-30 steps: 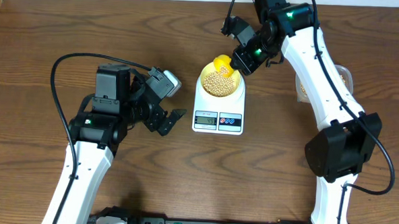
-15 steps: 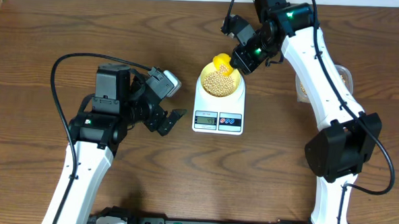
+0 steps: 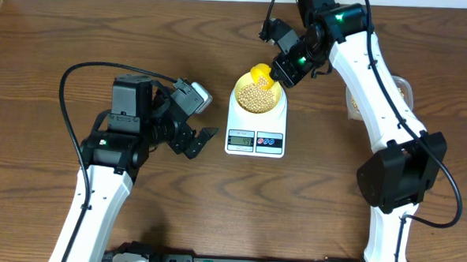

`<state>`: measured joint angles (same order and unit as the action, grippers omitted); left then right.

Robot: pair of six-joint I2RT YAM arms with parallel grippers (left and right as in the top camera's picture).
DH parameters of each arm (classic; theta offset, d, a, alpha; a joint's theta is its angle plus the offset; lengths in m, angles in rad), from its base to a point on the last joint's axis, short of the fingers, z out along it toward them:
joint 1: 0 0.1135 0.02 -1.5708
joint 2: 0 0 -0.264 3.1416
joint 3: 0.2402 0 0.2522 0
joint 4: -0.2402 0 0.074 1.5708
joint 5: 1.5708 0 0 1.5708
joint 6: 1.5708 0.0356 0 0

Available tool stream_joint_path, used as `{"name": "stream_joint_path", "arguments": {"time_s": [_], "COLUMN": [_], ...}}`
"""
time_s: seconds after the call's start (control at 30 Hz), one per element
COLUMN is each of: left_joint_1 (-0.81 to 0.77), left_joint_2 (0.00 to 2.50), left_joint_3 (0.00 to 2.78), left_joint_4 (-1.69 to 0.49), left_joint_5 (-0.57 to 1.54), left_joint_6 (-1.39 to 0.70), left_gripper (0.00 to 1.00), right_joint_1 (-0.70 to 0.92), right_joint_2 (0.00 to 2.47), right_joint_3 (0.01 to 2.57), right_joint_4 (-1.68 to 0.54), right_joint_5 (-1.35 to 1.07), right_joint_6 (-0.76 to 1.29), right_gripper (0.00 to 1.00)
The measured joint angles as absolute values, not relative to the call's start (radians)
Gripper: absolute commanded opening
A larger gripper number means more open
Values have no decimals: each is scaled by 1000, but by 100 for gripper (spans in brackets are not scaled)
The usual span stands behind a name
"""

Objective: Scoop item into bowl and weigh 50g on scale

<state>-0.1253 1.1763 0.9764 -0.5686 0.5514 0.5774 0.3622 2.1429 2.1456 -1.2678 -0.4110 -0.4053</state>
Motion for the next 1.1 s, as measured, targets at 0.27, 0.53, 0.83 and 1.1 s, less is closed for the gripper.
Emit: {"name": "stream_joint_path", "arguments": {"time_s": [0.27, 0.53, 0.83, 1.1], "left_joint_1": [-125, -125, -125, -125], "left_joint_2": [1176, 1176, 1176, 1176], "left_joint_3": [976, 976, 976, 976], "left_joint_4": [-569, -569, -569, -569], "left_joint_5": [551, 551, 551, 551], "left_joint_6": [577, 577, 577, 577], "left_gripper": [97, 97, 98, 97], "right_joint_1": [363, 376, 375, 389], "right_joint_2": [2143, 2143, 2143, 2143], "right_joint_3": [2146, 2146, 2146, 2146], "right_joint_4": [-1262, -1260, -1259, -1253], "right_joint_5": [-410, -402, -390, -374], "right_joint_6": [-406, -414, -431, -453], "right_gripper": [1, 1, 1, 1]}}
